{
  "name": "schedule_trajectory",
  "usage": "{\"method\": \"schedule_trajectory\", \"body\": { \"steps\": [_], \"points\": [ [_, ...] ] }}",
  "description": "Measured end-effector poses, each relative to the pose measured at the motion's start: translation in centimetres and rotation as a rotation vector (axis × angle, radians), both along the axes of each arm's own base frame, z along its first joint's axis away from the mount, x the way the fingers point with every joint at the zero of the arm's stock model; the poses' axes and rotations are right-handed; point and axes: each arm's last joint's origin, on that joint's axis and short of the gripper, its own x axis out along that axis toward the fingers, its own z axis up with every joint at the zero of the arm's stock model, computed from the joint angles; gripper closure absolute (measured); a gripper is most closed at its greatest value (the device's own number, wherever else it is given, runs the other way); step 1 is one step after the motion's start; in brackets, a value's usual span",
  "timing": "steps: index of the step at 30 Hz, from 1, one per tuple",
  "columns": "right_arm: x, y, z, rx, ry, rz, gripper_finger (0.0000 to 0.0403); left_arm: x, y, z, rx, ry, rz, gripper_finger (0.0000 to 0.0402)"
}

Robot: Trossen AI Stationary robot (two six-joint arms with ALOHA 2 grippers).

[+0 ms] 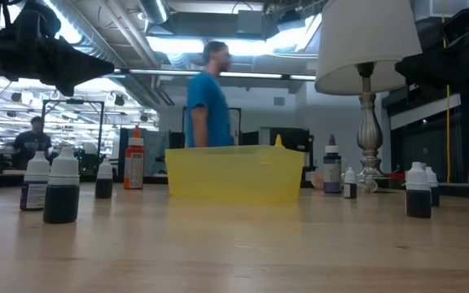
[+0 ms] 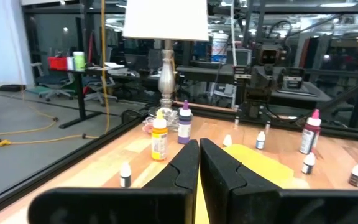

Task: Pick & Place food coloring

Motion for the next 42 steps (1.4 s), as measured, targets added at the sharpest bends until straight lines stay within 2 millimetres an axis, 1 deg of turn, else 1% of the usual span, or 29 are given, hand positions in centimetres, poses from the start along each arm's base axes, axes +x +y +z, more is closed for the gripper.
{"method": "schedule_trajectory", "body": {
  "steps": [21, 29, 32, 42],
  "points": [
    [0.00, 0.00, 0.00, 0.000, 0.000, 0.000, 0.0341, 0.01, -0.02, 0.00, 0.000, 0.000, -0.006, 0.0394],
    [0.00, 0.00, 0.00, 0.000, -0.001, 0.000, 0.0341, 0.01, -0.02, -0.01, 0.001, 0.000, -0.006, 0.0389],
    [-0.01, 0.00, 0.23, 0.001, -0.024, 0.000, 0.0341, 0.01, -0.02, -0.01, 0.001, 0.000, -0.006, 0.0391],
    [0.00, -0.07, 0.25, 0.098, -0.018, -0.021, 0.0341, 0.01, -0.02, 0.00, 0.001, 0.000, -0.006, 0.0390]
  ]
}}
